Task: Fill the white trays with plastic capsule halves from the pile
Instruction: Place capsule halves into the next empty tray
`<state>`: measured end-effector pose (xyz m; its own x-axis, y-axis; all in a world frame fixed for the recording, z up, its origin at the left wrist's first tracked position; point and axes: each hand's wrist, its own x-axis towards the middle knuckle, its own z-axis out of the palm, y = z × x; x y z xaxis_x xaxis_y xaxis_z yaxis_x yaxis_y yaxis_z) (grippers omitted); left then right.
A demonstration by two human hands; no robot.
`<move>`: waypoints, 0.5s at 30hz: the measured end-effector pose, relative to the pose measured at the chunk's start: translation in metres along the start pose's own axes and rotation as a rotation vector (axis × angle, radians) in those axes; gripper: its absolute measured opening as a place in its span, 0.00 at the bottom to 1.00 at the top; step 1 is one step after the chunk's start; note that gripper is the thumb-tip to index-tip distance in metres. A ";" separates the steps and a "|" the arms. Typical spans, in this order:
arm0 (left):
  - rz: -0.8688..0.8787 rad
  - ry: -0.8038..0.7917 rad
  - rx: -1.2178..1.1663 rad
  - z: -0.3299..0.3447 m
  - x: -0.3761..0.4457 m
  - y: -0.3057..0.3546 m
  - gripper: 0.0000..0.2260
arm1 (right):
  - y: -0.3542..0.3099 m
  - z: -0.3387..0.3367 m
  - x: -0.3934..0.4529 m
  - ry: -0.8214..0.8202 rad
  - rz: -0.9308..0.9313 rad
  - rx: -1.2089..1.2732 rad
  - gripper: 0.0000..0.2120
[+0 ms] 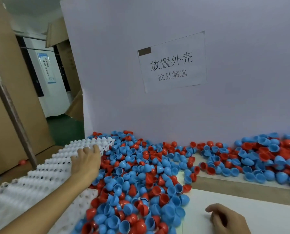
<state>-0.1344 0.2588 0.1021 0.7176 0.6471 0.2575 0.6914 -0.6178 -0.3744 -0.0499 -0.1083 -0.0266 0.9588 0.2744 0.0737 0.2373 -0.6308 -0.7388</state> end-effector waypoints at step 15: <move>0.779 0.900 -0.528 -0.120 -0.152 0.152 0.36 | 0.040 -0.094 -0.002 0.103 0.382 1.189 0.15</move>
<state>-0.1278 0.0127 0.1132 0.6038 -0.3565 0.7130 -0.1285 -0.9263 -0.3543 -0.0275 -0.2023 0.0067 0.9556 0.1266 -0.2662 -0.2948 0.4022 -0.8668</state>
